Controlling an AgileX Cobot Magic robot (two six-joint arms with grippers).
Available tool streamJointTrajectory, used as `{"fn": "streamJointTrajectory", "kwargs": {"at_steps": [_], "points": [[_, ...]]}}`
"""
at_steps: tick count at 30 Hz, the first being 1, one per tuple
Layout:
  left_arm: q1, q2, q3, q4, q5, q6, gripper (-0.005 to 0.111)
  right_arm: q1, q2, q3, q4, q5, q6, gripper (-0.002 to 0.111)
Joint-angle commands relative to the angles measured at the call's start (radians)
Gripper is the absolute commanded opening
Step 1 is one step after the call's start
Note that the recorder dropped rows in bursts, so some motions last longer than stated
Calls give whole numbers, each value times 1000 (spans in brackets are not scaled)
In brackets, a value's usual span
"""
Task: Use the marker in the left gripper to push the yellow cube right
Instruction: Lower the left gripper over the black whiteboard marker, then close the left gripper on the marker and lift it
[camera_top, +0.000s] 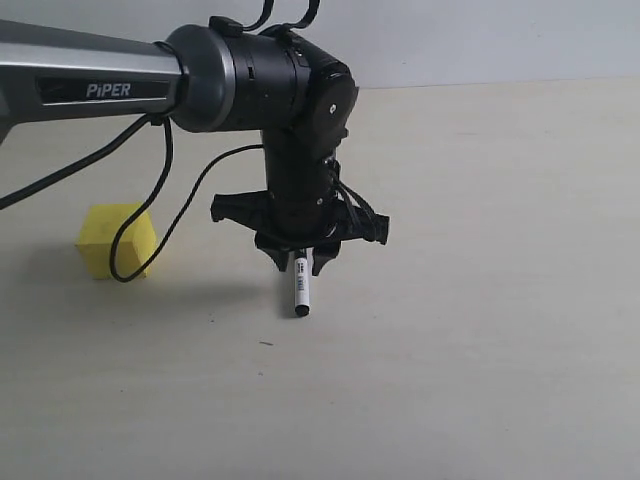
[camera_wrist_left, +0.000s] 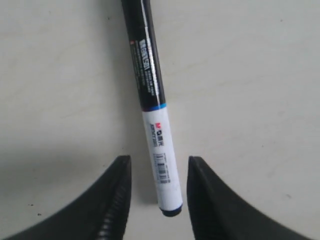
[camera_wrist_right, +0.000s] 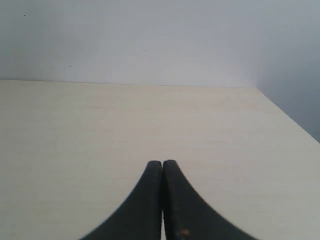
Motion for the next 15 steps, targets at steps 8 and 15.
{"fn": "streamJointTrajectory", "kwargs": {"at_steps": [8,15], "points": [[-3,3,33,8,-55,-69,38,-6,-5,6,0,-14,-6,0],[-3,29,34,0,-55,-67,38,-6,-5,6,0,-14,-6,0]]}}
